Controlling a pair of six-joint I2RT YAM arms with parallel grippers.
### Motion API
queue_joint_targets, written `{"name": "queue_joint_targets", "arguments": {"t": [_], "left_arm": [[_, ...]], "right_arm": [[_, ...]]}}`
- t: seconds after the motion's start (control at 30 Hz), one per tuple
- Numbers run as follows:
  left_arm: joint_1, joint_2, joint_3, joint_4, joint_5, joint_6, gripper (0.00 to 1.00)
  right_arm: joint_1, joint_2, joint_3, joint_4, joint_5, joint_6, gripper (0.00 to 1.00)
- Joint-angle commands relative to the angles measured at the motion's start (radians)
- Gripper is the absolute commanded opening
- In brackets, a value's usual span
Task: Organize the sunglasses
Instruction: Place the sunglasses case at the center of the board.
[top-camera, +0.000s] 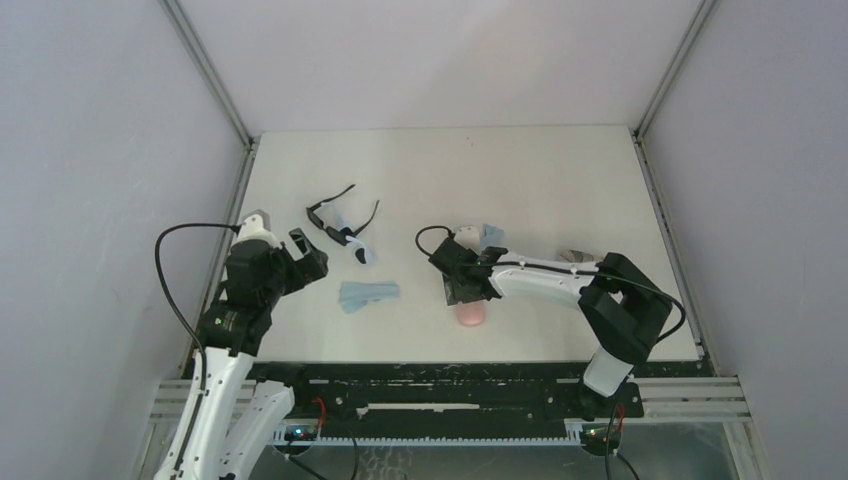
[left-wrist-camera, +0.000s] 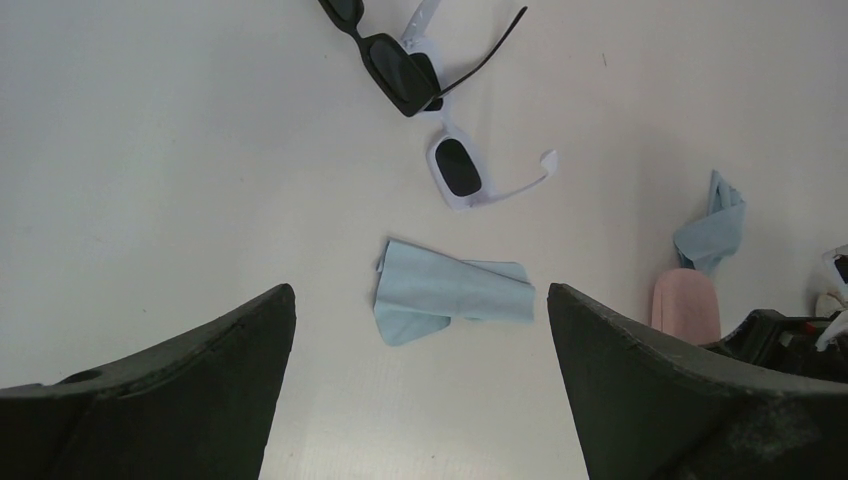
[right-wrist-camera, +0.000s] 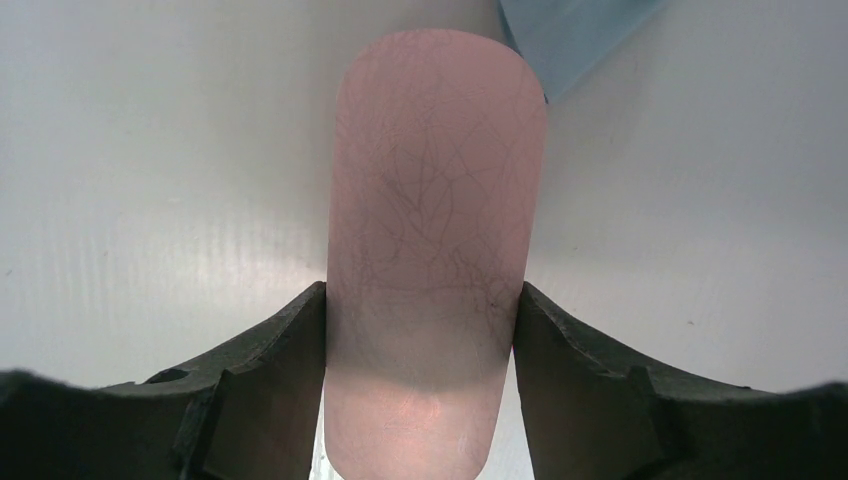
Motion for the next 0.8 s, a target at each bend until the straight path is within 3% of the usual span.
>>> {"name": "queue_joint_targets", "arguments": {"t": [0.0, 0.17, 0.27, 0.4, 0.63, 0.77], "left_arm": [[0.010, 0.003, -0.029, 0.039, 0.005, -0.042, 1.00], [0.009, 0.003, -0.024, 0.034, -0.008, -0.042, 1.00], [0.010, -0.003, -0.022, 0.034, -0.028, -0.051, 1.00], [0.010, -0.013, -0.014, 0.023, -0.069, -0.064, 1.00], [-0.015, -0.004, 0.038, -0.020, -0.097, -0.035, 0.99], [-0.172, 0.007, 0.076, -0.047, -0.226, -0.027, 1.00]], "right_arm": [[0.007, 0.036, 0.027, 0.024, 0.058, 0.142, 0.35], [0.006, 0.072, 0.029, 0.033, 0.020, 0.150, 0.46], [0.012, 0.066, 0.029, 0.031, 0.019, 0.148, 0.68], [0.020, 0.023, 0.029, 0.033, 0.022, 0.121, 0.81], [0.035, -0.111, 0.024, 0.053, -0.002, 0.047, 0.86], [0.036, -0.237, -0.038, 0.106, 0.015, -0.003, 0.86]]}}
